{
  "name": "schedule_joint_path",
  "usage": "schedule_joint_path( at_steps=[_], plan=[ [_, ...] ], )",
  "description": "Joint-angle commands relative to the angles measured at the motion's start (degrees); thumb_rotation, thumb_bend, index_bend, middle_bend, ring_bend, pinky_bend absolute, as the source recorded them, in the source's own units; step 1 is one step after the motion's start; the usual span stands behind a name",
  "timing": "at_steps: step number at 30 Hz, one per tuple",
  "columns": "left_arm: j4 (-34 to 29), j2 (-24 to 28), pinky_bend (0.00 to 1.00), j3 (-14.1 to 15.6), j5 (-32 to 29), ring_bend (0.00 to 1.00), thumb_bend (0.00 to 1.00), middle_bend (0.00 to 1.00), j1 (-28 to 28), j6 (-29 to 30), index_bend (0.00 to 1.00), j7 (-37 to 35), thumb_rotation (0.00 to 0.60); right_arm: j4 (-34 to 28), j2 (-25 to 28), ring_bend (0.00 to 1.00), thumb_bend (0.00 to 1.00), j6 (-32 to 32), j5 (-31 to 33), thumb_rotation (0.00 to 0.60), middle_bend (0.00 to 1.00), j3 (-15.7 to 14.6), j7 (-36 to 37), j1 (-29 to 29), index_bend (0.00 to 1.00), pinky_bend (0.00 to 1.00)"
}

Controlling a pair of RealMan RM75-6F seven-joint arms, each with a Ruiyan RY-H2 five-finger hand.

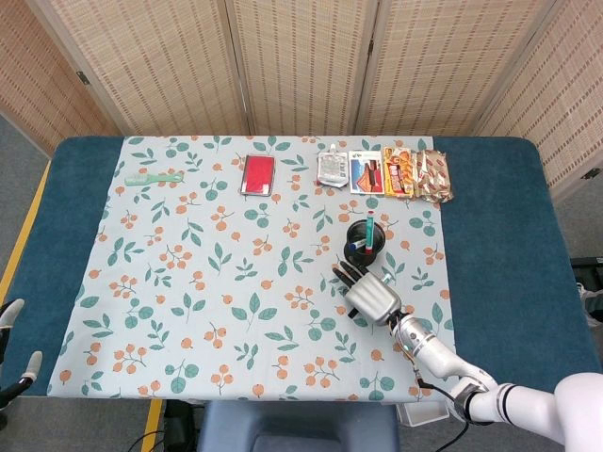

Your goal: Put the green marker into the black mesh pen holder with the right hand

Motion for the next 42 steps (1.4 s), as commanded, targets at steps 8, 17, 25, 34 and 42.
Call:
schedule_joint_path(
  at_steps=[8,17,25,34,42],
  plan=[
    [0.77,-0.09,0.26,-0.37,-0.28,0.06,0.4,0.16,0.08,0.43,0.0,-0.49,0.6,-8.18,4.99,0.0,0.29,6.3,-1.75,0.6,0.12,-0.14,3.48,-1.4,0.69,0.0],
    [0.39,-1.01,0.26,-0.27,-0.73,0.06,0.4,0.16,-0.48,-1.11,0.0,2.02,0.6,-30.7,20.16,0.0,0.29,15.0,-0.52,0.6,0.14,4.21,24.13,-4.77,0.69,0.0],
    [0.26,-1.16,0.26,-0.17,-0.95,0.06,0.4,0.16,-0.83,-1.98,0.0,2.52,0.6,-32.37,21.08,0.0,0.27,10.35,14.25,0.6,0.14,12.93,44.53,-2.67,0.69,0.0],
    [0.37,-0.56,0.26,-0.15,-1.17,0.06,0.4,0.16,-0.82,-1.98,0.0,1.06,0.6,-22.77,13.17,0.0,0.27,7.03,23.84,0.6,0.14,17.54,53.99,-0.41,0.69,0.0],
    [0.33,-0.51,0.26,-0.11,-1.04,0.06,0.4,0.16,-0.68,-1.67,0.0,1.05,0.6,-18.74,13.07,0.0,0.27,6.63,23.98,0.6,0.14,17.91,55.91,-1.41,0.69,0.0]
  ],
)
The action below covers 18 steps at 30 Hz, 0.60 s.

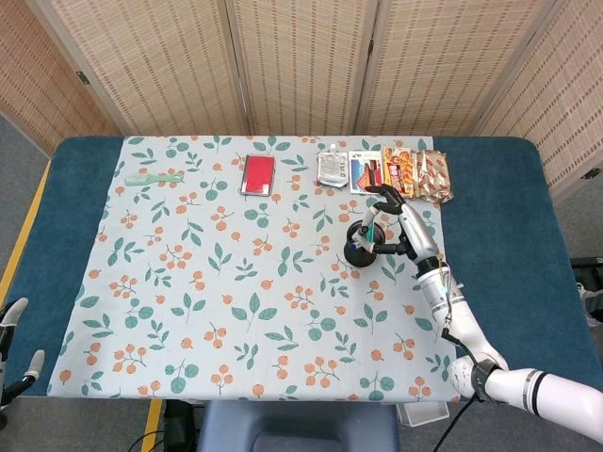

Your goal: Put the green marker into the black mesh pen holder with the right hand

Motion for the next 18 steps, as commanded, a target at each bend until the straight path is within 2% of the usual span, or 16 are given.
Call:
schedule_joint_path(
  at_steps=[1,7,18],
  plan=[
    [-0.01,-0.11,0.26,0.0,-0.22,0.06,0.4,0.16,-0.19,-0.47,0.0,0.2,0.6,1.08,0.41,0.0,0.27,-0.02,-0.33,0.6,0.14,-0.03,0.71,-0.75,0.69,0.0],
    [-0.12,-0.34,0.26,0.03,-0.23,0.06,0.4,0.16,-0.28,-0.65,0.0,0.85,0.6,4.18,0.19,0.0,0.27,-0.76,-0.79,0.6,0.14,-0.42,2.38,-1.51,0.69,0.0],
    [-0.1,-0.36,0.26,-0.02,-0.61,0.06,0.4,0.16,-0.45,-1.07,0.0,1.02,0.6,16.74,-6.79,0.0,0.27,-5.34,-2.25,0.6,0.14,-1.42,7.36,0.41,0.69,0.0]
  ],
)
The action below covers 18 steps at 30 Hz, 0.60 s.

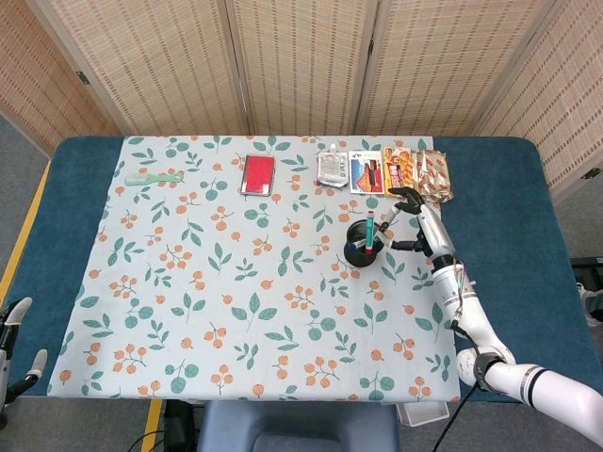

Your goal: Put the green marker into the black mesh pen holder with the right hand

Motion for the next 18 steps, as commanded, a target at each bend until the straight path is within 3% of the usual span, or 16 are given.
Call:
schedule_joint_path(
  at_steps=[1,5,7,8,9,11,12,18],
  plan=[
    [0.02,0.05,0.26,-0.05,-0.09,0.06,0.4,0.16,-0.04,-0.05,0.0,-0.19,0.6,4.48,-3.08,0.0,0.27,-2.17,-1.01,0.6,0.14,-0.31,2.02,1.37,0.69,0.0],
    [0.24,0.28,0.26,-0.32,-0.64,0.06,0.4,0.16,-0.12,-0.13,0.0,-0.86,0.6,6.48,-4.23,0.0,0.27,-2.82,-2.11,0.6,0.12,-0.74,1.88,1.92,0.69,0.0],
    [0.36,0.32,0.26,-0.4,-0.75,0.06,0.4,0.16,-0.17,-0.15,0.0,-1.06,0.6,6.25,-3.62,0.0,0.26,-3.44,-2.87,0.6,0.07,-1.08,2.19,1.91,0.61,0.0],
    [0.4,0.32,0.26,-0.41,-0.76,0.06,0.4,0.16,-0.19,-0.18,0.0,-1.12,0.6,6.06,-3.22,0.0,0.26,-3.59,-3.25,0.6,0.04,-1.23,2.26,1.85,0.49,0.0],
    [0.44,0.31,0.26,-0.4,-0.74,0.06,0.4,0.16,-0.24,-0.26,0.0,-1.15,0.6,5.84,-2.63,0.0,0.25,-3.75,-3.64,0.6,0.01,-1.48,1.71,1.82,0.29,0.0],
    [0.49,0.22,0.26,-0.4,-0.75,0.06,0.4,0.16,-0.36,-0.45,0.0,-1.0,0.6,4.83,-1.46,0.0,0.23,-3.45,-4.33,0.6,0.0,-1.66,0.92,1.6,0.05,0.0],
    [0.5,0.17,0.26,-0.37,-0.73,0.06,0.4,0.16,-0.41,-0.54,0.0,-0.88,0.6,4.14,-0.8,0.0,0.22,-3.32,-4.59,0.6,0.0,-1.73,0.54,1.47,0.0,0.0],
    [0.56,-0.06,0.26,-0.4,-0.94,0.06,0.4,0.16,-0.61,-0.89,0.0,-0.44,0.6,-3.16,5.48,0.0,0.18,0.62,-6.76,0.6,0.0,-2.14,-3.88,-0.88,0.0,0.0]
  ],
)
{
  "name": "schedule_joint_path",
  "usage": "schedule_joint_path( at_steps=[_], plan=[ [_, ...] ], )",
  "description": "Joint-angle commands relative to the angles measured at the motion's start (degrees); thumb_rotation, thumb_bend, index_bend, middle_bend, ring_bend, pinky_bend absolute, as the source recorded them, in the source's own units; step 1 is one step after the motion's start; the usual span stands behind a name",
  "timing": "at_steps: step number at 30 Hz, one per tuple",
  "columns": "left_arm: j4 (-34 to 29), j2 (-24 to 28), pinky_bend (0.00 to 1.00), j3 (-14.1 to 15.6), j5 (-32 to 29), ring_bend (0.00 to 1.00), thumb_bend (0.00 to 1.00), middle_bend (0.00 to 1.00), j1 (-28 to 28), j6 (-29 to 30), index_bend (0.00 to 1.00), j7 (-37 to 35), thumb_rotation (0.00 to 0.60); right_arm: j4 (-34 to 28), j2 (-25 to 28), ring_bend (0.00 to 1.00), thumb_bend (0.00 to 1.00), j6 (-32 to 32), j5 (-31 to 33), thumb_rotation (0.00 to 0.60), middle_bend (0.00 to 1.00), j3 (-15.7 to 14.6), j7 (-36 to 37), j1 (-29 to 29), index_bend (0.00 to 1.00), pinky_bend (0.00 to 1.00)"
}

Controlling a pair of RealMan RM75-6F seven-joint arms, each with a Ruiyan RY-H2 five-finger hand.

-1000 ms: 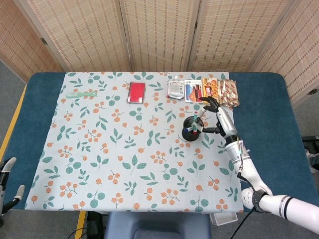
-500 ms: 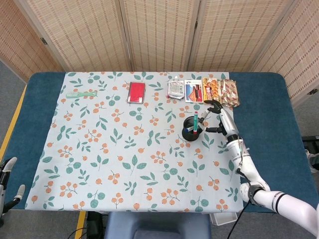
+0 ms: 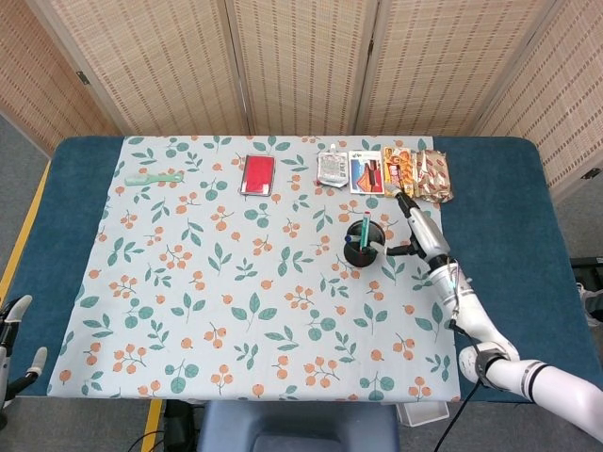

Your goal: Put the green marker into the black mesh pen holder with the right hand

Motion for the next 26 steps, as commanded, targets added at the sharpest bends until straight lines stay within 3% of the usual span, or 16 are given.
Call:
schedule_joint_path(
  at_steps=[1,5,8,11,15,26],
  plan=[
    [0.0,-0.02,0.26,-0.03,-0.19,0.06,0.4,0.16,-0.04,-0.13,0.0,-0.05,0.6,-5.51,4.61,0.0,0.18,3.83,-1.9,0.6,0.0,-0.43,-3.62,-2.24,0.0,0.0],
    [-0.04,0.0,0.26,-0.06,-0.09,0.06,0.4,0.16,0.0,0.11,0.0,-0.08,0.6,-12.0,11.26,0.0,0.18,9.12,-6.14,0.6,0.0,-2.23,-7.25,-5.94,0.0,0.0],
    [-0.09,-0.05,0.26,-0.08,-0.16,0.06,0.4,0.16,-0.01,0.12,0.0,0.07,0.6,-16.01,17.46,0.0,0.18,13.91,-12.08,0.6,0.0,-6.71,-12.68,-10.36,0.0,0.0],
    [-0.11,-0.19,0.26,-0.03,-0.06,0.06,0.4,0.16,-0.14,-0.07,0.0,0.44,0.6,-15.8,19.94,0.0,0.18,19.23,-16.71,0.6,0.0,-12.02,-23.55,-15.3,0.0,0.0],
    [-0.19,-0.52,0.26,0.17,0.14,0.06,0.4,0.16,-0.44,-0.67,0.0,1.1,0.6,-14.22,19.05,0.0,0.2,23.82,-16.32,0.6,0.0,-16.2,-38.84,-21.0,0.0,0.0],
    [-0.02,-0.82,0.26,0.17,-0.14,0.06,0.4,0.16,-0.75,-1.22,0.0,1.34,0.6,-11.8,15.61,0.0,0.23,35.01,-16.1,0.6,0.0,-16.4,-44.06,-28.37,0.0,0.0]
  ],
)
